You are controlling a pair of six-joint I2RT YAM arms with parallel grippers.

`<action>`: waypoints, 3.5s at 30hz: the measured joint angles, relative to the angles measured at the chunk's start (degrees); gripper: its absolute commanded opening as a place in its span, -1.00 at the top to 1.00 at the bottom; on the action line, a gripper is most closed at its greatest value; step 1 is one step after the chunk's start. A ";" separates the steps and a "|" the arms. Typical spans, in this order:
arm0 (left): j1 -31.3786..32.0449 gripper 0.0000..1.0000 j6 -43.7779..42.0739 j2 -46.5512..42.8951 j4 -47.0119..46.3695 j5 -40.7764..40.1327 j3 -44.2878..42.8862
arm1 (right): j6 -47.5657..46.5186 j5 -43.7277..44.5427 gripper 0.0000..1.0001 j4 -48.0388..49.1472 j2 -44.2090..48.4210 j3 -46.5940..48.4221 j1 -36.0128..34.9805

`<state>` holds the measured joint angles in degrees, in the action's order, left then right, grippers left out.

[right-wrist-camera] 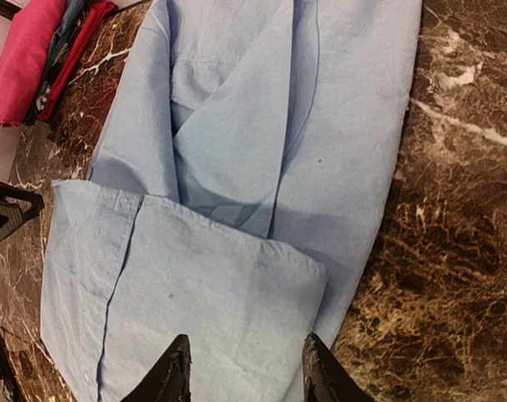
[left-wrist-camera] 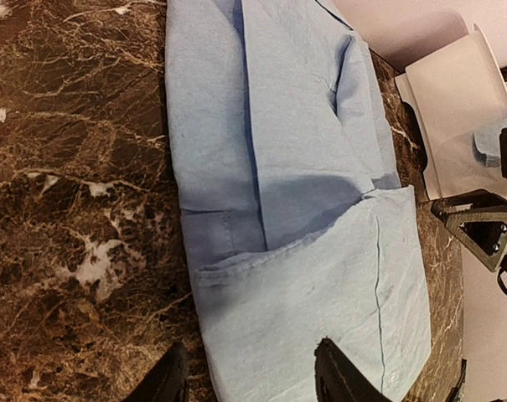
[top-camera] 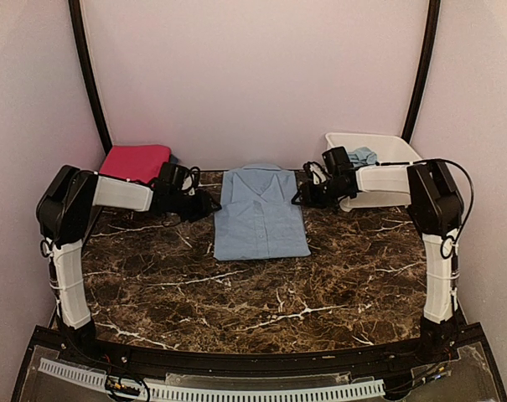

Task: Fold and stack the mixed laundry pile
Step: Smooth out the 2/3-rectangle-folded shirt at the center of the board.

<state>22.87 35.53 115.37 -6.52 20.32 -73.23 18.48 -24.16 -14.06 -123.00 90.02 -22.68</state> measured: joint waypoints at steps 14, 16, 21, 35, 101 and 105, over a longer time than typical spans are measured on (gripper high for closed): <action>-1.25 -0.10 -0.35 4.52 0.83 0.22 -4.33 | -1.46 0.59 0.39 -2.73 -8.37 8.31 0.61; -1.29 -0.09 -0.35 5.33 0.87 0.37 -4.98 | -1.60 0.48 0.51 -2.89 -8.57 8.35 0.61; -1.40 0.18 -0.46 7.02 1.11 0.81 -6.60 | -1.70 -0.11 1.00 -2.84 -8.57 8.92 0.63; -1.40 1.00 -0.46 7.96 -1.22 6.27 -7.54 | -1.64 0.26 1.00 -0.46 -6.45 4.31 0.98; 9.92 -0.98 13.35 4.74 -22.53 25.62 6.97 | 20.98 -31.80 -0.97 27.52 4.09 -22.49 -5.84; 8.72 -0.98 15.02 7.26 -27.17 25.73 8.76 | 21.16 -34.16 -0.96 31.06 0.17 -22.80 -4.24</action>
<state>31.59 50.54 122.63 -33.69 46.04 -64.47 39.64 -58.33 16.99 -122.83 67.22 -26.92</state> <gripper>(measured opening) 0.989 0.982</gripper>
